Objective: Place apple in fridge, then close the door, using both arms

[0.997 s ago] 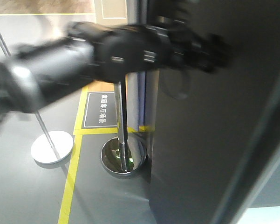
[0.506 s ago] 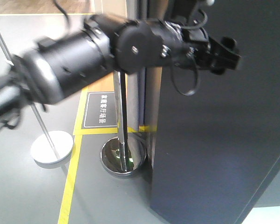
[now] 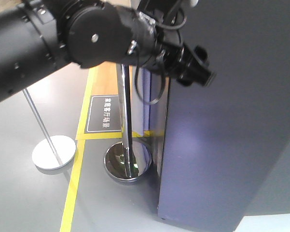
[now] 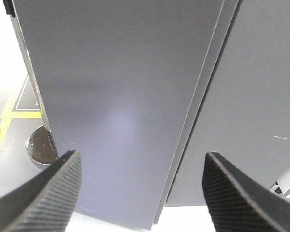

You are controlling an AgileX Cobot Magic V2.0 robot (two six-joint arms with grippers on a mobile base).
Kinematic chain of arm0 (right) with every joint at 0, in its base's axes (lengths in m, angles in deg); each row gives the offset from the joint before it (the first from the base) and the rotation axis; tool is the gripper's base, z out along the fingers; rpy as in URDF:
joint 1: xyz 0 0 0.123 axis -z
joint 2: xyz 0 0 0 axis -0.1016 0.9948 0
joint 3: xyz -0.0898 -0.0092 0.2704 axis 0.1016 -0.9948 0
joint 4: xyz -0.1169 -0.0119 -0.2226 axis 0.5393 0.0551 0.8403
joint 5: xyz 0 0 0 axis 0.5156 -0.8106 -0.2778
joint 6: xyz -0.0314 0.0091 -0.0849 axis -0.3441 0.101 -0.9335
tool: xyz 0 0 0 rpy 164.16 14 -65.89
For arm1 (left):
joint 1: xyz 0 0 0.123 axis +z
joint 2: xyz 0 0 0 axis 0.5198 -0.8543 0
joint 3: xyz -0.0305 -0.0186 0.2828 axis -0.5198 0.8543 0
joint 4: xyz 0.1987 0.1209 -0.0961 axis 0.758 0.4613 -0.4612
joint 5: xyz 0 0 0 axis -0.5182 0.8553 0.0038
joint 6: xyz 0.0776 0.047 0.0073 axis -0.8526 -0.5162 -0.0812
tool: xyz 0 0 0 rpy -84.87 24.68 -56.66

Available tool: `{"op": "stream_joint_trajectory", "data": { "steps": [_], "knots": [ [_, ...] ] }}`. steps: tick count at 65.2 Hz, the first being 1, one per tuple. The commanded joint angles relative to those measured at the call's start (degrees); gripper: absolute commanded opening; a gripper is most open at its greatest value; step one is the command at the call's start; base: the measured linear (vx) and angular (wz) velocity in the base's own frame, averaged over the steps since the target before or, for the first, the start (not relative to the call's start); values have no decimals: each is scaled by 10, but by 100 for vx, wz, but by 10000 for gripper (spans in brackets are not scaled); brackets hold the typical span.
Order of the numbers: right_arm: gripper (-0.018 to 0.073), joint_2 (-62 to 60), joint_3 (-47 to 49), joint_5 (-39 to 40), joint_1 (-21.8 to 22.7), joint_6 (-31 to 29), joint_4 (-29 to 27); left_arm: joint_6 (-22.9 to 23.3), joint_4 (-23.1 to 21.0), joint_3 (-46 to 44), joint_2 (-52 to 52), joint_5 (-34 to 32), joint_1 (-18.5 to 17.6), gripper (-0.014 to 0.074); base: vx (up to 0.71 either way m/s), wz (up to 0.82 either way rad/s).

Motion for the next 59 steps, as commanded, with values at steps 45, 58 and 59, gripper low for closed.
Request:
{"op": "stream_joint_trajectory", "data": {
  "steps": [45, 58, 59],
  "knots": [
    [506, 5, 14, 34, 1, -4, 20, 45, 12, 269, 272, -169, 81, 514, 0, 0],
    [506, 5, 14, 35, 1, -4, 14, 45, 12, 269, 271, -159, 81, 514, 0, 0],
    [506, 5, 14, 35, 1, -4, 12, 45, 12, 269, 271, -159, 81, 514, 0, 0]
  ]
}}
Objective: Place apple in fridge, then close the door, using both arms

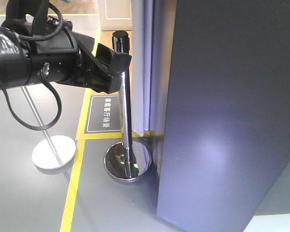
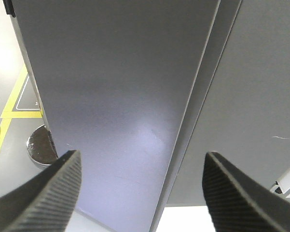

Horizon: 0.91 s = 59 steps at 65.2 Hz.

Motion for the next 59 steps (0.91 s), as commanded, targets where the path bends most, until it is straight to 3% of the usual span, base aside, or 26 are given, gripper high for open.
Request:
{"op": "stream_joint_trajectory", "data": {
  "steps": [1, 12, 17, 35, 41, 51, 59],
  "knots": [
    [506, 5, 14, 35, 1, -4, 10, 6, 1, -15, 14, -35, 1, 514, 0, 0],
    [506, 7, 14, 56, 1, -3, 3, 6, 1, -15, 14, -35, 1, 514, 0, 0],
    [505, 26, 14, 87, 1, 30, 24, 6, 1, -15, 14, -35, 1, 514, 0, 0],
    [505, 228, 58, 167, 2, 230, 278, 6, 1, -15, 14, -35, 1, 514, 0, 0],
    [505, 306, 109, 172, 2, 278, 325, 6, 1, -15, 14, -35, 1, 514, 0, 0],
    [505, 405, 185, 206, 25, 275, 325, 6, 1, -15, 14, -35, 1, 514, 0, 0],
    [505, 447, 223, 260, 79, 252, 271, 6, 1, -15, 14, -35, 1, 514, 0, 0]
  ]
}}
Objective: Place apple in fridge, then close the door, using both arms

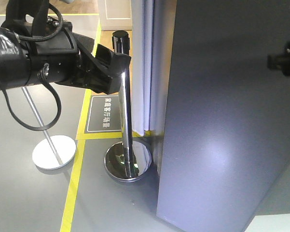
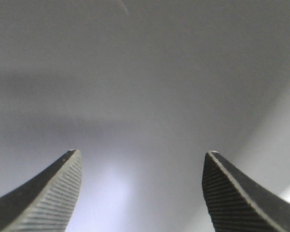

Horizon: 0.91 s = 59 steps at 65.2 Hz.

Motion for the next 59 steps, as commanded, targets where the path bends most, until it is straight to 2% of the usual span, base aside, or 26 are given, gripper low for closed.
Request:
{"op": "stream_joint_trajectory", "data": {
  "steps": [1, 7, 13, 25, 37, 47, 59],
  "knots": [
    [505, 15, 42, 58, 40, -20, -16, 6, 1, -15, 14, -39, 1, 514, 0, 0],
    [505, 32, 53, 114, 88, -52, -71, 6, 1, -15, 14, -39, 1, 514, 0, 0],
    [505, 50, 58, 162, 123, -116, -131, 6, 1, -15, 14, -39, 1, 514, 0, 0],
    [505, 107, 99, 179, 174, -215, -246, 6, 1, -15, 14, -39, 1, 514, 0, 0],
    [505, 181, 182, 176, 185, -341, -352, 6, 1, -15, 14, -39, 1, 514, 0, 0],
    [505, 249, 271, 171, 184, -382, -410, 6, 1, -15, 14, -39, 1, 514, 0, 0],
    [505, 331, 368, 138, 184, -431, -451, 6, 1, -15, 14, -39, 1, 514, 0, 0]
  ]
}}
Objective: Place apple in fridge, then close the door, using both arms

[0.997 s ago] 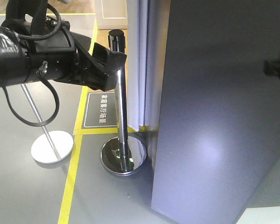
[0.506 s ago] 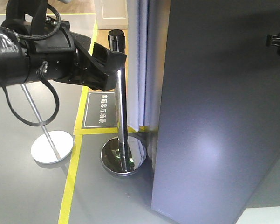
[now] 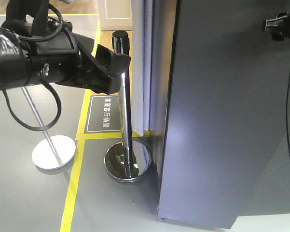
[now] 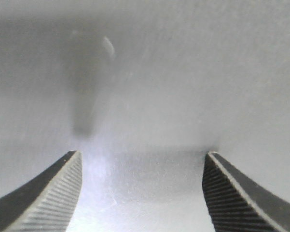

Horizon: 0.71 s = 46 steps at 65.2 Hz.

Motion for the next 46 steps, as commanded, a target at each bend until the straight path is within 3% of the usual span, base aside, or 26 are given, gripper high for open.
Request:
{"op": "stream_joint_trajectory", "data": {
  "steps": [1, 13, 29, 37, 46],
  "knots": [
    [505, 36, 71, 73, 2, -57, -24, 6, 1, -15, 14, -39, 1, 514, 0, 0],
    [505, 105, 148, 32, 10, -149, -120, 6, 1, -15, 14, -39, 1, 514, 0, 0],
    [505, 154, 206, 7, 49, -275, -327, 6, 1, -15, 14, -39, 1, 514, 0, 0],
    [505, 142, 206, -38, 49, -345, -349, 6, 1, -15, 14, -39, 1, 514, 0, -1],
    [505, 99, 204, -83, 47, -379, -383, 6, 1, -15, 14, -39, 1, 514, 0, -2]
  ]
}}
